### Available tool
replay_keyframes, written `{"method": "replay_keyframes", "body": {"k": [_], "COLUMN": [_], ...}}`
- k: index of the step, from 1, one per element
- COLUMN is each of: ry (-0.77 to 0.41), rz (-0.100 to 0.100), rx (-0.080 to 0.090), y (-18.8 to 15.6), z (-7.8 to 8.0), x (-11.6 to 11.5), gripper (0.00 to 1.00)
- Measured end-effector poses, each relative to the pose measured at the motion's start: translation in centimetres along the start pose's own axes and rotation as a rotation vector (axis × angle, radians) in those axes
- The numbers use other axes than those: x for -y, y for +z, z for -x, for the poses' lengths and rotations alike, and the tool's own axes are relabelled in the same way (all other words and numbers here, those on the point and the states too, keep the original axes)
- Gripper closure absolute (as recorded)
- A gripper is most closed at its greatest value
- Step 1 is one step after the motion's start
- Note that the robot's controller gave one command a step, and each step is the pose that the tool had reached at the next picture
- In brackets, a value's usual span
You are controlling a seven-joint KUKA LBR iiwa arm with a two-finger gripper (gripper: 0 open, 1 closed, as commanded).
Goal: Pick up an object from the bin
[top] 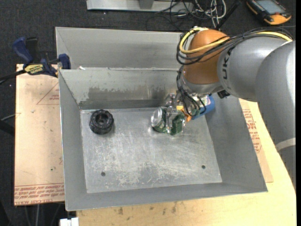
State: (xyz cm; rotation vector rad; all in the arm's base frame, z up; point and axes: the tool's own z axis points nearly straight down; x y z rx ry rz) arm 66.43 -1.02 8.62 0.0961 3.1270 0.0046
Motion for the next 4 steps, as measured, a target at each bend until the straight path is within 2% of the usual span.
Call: {"method": "replay_keyframes", "body": {"k": [1,2,3,4], "ry": [0.002,0.002,0.003,0.014], "rz": [0.002,0.002,0.005,-0.002], "rx": [0.010,0.010,0.005,-0.009], "y": [-0.3,-0.3,-0.2,-3.0], "z": [-0.7,-0.7,-0.5,-1.2], "x": [0.1,0.1,0.4,0.7], "gripper": [1.00,1.00,1.00,1.00]}}
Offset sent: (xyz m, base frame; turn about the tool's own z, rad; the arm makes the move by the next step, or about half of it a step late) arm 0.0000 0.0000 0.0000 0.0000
